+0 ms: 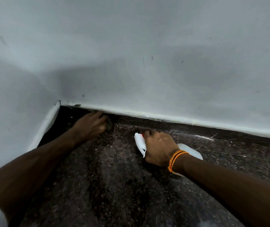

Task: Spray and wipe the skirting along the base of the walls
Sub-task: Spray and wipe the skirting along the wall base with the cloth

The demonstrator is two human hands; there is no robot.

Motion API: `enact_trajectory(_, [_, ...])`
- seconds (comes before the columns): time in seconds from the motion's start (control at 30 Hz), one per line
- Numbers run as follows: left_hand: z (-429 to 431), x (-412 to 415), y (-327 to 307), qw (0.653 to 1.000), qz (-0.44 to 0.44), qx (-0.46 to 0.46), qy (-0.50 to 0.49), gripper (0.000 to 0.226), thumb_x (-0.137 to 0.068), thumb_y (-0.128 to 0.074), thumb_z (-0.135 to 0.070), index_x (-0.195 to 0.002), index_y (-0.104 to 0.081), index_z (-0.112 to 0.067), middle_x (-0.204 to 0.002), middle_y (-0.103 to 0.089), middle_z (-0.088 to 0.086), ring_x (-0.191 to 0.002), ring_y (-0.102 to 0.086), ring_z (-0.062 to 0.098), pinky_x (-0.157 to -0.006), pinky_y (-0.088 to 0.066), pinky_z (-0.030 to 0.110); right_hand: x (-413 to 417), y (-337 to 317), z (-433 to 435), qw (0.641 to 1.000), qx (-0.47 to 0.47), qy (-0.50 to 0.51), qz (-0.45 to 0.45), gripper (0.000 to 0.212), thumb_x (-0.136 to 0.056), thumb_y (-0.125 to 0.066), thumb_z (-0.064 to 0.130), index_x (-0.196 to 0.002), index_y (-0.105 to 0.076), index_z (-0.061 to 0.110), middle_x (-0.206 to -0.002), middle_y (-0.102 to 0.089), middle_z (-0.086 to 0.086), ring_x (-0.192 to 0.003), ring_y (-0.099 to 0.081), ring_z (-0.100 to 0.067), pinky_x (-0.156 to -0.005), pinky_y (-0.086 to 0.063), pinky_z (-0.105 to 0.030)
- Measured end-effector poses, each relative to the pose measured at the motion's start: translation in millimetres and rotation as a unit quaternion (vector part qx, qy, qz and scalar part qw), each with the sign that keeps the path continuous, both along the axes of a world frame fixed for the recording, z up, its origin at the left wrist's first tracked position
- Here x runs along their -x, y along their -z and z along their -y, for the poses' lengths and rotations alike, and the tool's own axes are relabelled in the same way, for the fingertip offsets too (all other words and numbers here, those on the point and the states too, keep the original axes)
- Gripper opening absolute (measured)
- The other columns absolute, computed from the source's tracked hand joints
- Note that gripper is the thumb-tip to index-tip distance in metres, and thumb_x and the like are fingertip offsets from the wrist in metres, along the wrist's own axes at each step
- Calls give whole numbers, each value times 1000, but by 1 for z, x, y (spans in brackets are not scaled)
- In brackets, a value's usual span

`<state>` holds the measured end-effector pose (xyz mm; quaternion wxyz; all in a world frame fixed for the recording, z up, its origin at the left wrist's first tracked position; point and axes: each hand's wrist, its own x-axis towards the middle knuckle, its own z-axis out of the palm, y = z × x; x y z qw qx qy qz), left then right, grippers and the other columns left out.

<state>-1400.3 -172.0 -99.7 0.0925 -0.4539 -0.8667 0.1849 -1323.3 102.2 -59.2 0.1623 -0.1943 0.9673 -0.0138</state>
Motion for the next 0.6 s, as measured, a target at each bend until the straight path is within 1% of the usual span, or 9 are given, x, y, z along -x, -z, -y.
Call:
enact_trajectory(0.07, [-27,-2,8,1000,-1,-11,20,16,-73,-59,-13,-80,-70,-3,-82,-64,12,-80,-61,33,-55,-52,36,0,4,-4,1000,-3,8,13,53,-82,-62,39,-122,-51,6,-121,-61,-18,-104,-63,-38,-85,-51,-41])
enact_trajectory(0.13, [-50,-4,8,1000,5,-21,22,16,-77,-52,-9,-76,-68,-4,-79,-61,10,-81,-59,31,-56,-51,36,1,7,-9,1000,0,18,23,51,-82,-61,38,-121,-53,6,-119,-62,-18,-103,-63,-38,-86,-52,-42])
enact_trajectory(0.23, [-53,-5,11,999,-10,-39,25,10,-77,-59,-3,-81,-67,-3,-83,-61,11,-83,-57,32,-59,-51,37,2,8,-16,999,7,31,32,50,-84,-62,38,-120,-55,5,-116,-65,-19,-102,-64,-38,-85,-51,-41])
enact_trajectory(0.27, [-50,-5,13,999,-10,-41,24,10,-78,-58,-3,-83,-67,-2,-85,-61,13,-84,-56,32,-61,-51,38,1,9,-19,999,10,32,33,50,-84,-63,39,-120,-55,5,-116,-65,-19,-103,-63,-38,-85,-51,-41])
enact_trajectory(0.33, [-47,-5,12,998,-12,-51,27,17,-80,-51,-6,-83,-67,-2,-87,-61,14,-85,-56,34,-62,-52,38,-3,9,-24,999,13,26,24,50,-85,-62,39,-121,-53,5,-116,-64,-19,-103,-63,-38,-84,-50,-40])
enact_trajectory(0.43, [-65,-5,9,996,-24,-66,54,19,-79,-48,-4,-79,-66,-3,-83,-61,13,-82,-56,33,-60,-51,37,-15,11,-38,1000,12,23,19,51,-84,-61,40,-123,-51,7,-116,-64,-19,-102,-63,-39,-83,-50,-41])
enact_trajectory(0.5, [-97,-5,8,993,-35,-71,92,14,-78,-53,-3,-78,-66,-5,-82,-61,10,-80,-56,31,-60,-51,36,-24,13,-51,999,1,25,27,52,-83,-61,41,-123,-50,8,-117,-64,-18,-101,-64,-39,-82,-50,-41])
enact_trajectory(0.57, [-137,-5,8,989,-24,-63,129,5,-76,-64,-3,-79,-67,-6,-83,-62,9,-81,-58,30,-61,-52,37,-30,15,-64,999,0,40,27,51,-82,-61,41,-121,-51,10,-117,-64,-17,-101,-65,-38,-81,-51,-41])
enact_trajectory(0.6, [-152,-5,9,988,-20,-54,144,5,-76,-68,-3,-78,-68,-7,-84,-62,8,-82,-58,29,-62,-52,36,-32,15,-70,998,-2,50,25,50,-83,-60,42,-120,-51,10,-118,-65,-16,-101,-65,-38,-81,-51,-40])
